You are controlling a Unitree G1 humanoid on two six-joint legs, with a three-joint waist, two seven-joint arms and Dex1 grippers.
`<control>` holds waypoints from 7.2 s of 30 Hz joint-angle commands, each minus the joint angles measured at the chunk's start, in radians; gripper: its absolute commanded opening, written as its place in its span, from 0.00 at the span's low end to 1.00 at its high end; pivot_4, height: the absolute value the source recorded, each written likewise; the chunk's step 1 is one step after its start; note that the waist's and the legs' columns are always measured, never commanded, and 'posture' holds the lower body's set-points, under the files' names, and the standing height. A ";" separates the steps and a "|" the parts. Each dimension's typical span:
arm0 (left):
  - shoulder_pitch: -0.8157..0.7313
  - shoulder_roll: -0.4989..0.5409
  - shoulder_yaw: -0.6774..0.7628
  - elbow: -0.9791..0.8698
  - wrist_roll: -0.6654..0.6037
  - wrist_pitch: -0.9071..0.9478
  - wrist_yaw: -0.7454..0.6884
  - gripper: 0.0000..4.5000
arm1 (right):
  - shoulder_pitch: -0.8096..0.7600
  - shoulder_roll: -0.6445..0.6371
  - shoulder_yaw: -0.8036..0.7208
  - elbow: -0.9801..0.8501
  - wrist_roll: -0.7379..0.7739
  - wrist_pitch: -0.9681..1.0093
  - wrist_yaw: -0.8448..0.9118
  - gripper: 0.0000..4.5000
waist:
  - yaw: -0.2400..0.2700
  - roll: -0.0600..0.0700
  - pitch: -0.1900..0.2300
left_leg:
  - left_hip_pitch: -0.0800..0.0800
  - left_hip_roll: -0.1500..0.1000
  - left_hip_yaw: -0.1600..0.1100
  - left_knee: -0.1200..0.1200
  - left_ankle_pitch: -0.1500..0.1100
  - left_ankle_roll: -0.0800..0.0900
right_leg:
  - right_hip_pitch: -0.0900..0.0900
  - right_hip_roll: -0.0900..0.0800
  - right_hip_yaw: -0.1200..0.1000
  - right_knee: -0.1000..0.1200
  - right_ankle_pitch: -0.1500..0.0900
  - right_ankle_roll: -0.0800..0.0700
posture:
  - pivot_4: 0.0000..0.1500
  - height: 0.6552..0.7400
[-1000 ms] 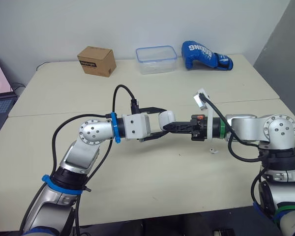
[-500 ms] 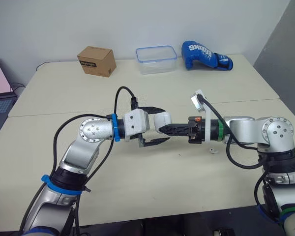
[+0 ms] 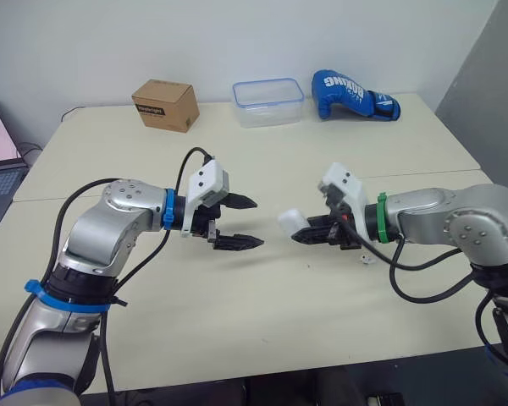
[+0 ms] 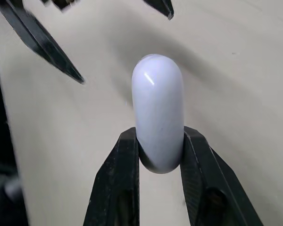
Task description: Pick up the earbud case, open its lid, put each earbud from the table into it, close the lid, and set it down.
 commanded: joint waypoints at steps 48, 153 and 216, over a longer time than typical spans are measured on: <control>-0.148 -0.087 -0.185 0.057 0.110 0.053 -0.099 0.39 | -0.100 0.166 0.120 0.010 -0.513 0.037 0.358 0.17 | 0.002 0.000 0.000 | -0.001 -0.001 0.000 0.001 0.000 -0.001 | -0.001 -0.001 0.000 0.000 0.000 0.000 | 1.00 0.89; 0.222 -0.240 0.086 0.099 -0.097 -0.272 -0.075 0.17 | 0.129 0.241 -0.226 -0.007 -0.479 -0.220 0.283 0.55 | 0.005 0.000 0.000 | 0.000 -0.001 0.000 0.001 0.000 -0.001 | 0.000 -0.002 0.001 0.000 0.001 -0.001 | 1.00 0.89; 0.121 -0.259 0.139 0.194 -0.085 -0.378 -0.098 0.17 | 0.226 -0.121 0.031 0.380 -1.016 -0.718 0.779 0.55 | 0.005 0.000 0.000 | 0.000 -0.001 0.002 0.001 0.000 -0.001 | 0.000 -0.002 0.002 -0.001 0.001 -0.001 | 1.00 0.89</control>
